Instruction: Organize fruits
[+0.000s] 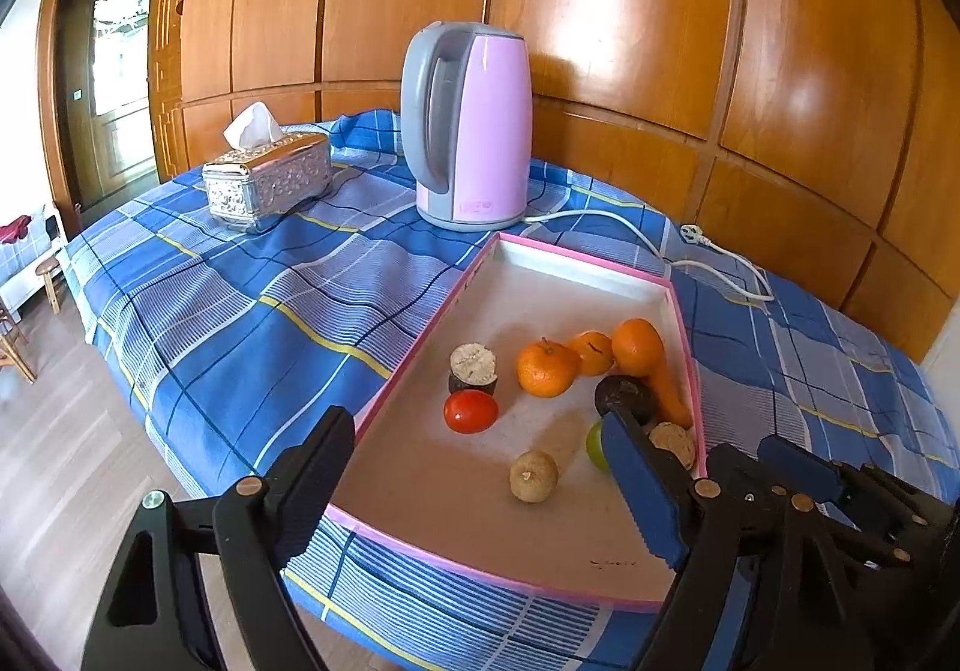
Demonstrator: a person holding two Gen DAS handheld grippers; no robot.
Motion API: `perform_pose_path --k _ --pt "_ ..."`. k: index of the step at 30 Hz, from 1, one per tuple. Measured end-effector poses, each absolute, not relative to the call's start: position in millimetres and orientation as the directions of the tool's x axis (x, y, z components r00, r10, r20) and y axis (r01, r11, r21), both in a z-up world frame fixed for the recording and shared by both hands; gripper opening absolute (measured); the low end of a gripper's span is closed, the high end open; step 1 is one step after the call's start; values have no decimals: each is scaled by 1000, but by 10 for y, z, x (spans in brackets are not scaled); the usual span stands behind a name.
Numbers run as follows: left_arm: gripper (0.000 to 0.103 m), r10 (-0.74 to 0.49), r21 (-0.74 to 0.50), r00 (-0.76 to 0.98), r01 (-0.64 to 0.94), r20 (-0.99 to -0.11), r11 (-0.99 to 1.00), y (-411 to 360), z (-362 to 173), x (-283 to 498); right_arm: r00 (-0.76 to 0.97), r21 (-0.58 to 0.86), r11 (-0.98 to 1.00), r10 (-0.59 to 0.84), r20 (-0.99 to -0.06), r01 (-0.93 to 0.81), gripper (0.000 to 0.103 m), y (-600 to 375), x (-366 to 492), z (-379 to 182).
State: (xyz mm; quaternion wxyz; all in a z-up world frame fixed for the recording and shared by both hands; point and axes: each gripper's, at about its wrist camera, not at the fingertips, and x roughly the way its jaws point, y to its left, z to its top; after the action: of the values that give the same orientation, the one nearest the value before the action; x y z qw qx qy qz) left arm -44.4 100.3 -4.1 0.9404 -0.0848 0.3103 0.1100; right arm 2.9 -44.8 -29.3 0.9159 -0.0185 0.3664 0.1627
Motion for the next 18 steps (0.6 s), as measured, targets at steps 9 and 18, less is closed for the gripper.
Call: perform_pose_path --k 9,18 --pt "88 154 -89 781 -259 -605 962 1007 -52 -436 676 86 946 284 -680 -311 38 -446 35 -307" --pt "88 154 -89 782 -259 -603 962 1013 -62 -413 671 90 946 286 -684 -311 38 -465 54 -330"
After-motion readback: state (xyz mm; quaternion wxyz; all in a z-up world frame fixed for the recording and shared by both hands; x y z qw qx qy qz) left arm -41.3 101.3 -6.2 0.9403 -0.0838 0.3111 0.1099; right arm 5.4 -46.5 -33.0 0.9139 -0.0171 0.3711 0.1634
